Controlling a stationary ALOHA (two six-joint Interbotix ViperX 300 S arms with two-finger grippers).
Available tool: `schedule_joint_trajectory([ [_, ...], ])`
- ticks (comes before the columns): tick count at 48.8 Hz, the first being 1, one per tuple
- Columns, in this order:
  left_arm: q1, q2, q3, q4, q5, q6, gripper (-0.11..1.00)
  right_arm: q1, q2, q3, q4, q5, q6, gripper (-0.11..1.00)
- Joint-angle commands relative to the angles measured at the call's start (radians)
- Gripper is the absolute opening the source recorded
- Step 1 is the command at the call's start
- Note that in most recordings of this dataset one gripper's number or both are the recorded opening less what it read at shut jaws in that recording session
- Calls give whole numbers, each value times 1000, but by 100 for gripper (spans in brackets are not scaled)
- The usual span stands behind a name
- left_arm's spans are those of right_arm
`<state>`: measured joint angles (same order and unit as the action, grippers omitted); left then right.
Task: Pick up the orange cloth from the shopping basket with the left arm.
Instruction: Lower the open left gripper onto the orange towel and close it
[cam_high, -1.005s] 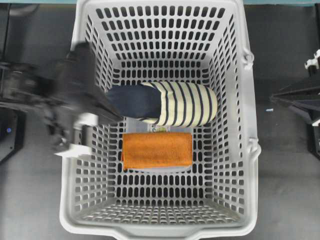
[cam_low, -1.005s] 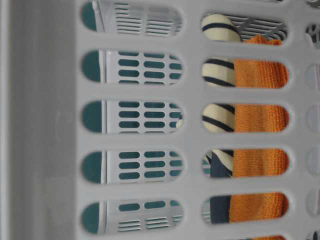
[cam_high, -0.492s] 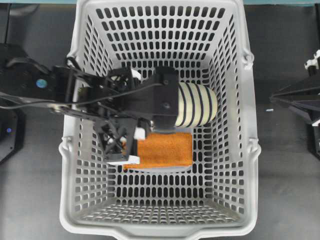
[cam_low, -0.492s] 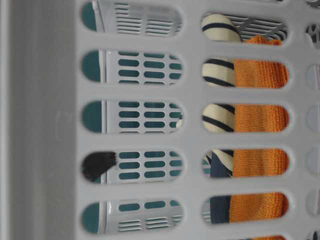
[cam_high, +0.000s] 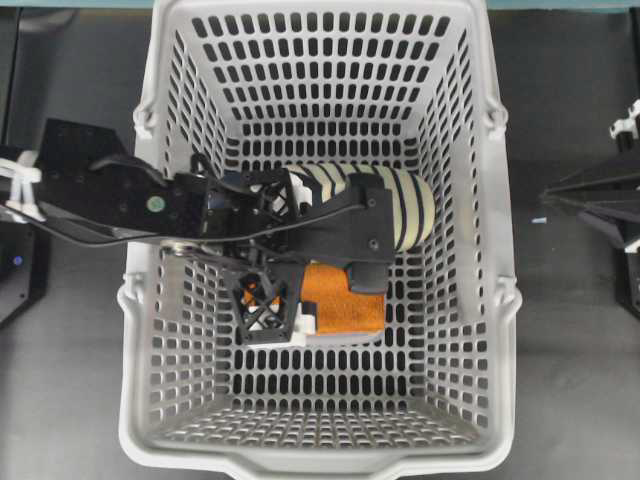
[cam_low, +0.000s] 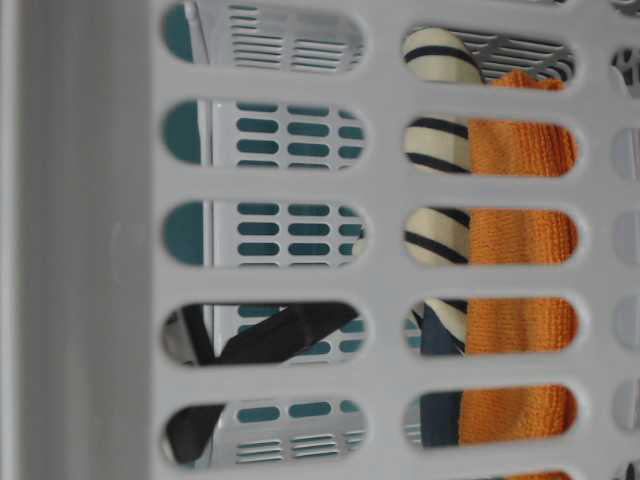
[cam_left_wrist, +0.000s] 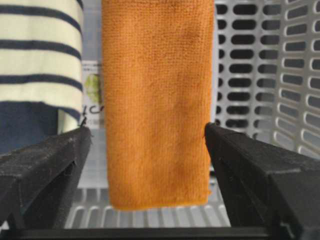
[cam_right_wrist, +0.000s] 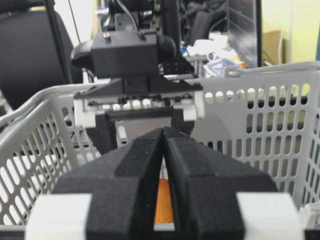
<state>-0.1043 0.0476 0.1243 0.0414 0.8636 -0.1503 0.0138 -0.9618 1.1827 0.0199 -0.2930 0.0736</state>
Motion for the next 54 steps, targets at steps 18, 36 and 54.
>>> schedule_joint_trajectory([
  [18, -6, 92, 41, 3, -97, -51, 89, 2, 3, -6, 5, -11, 3, 0],
  [36, -12, 106, 87, 3, -124, -52, 89, 2, 3, -2, 5, -6, 3, 0],
  [54, -12, 104, 91, 3, -123, -44, 80, 2, 3, 0, 5, -6, 3, 0],
])
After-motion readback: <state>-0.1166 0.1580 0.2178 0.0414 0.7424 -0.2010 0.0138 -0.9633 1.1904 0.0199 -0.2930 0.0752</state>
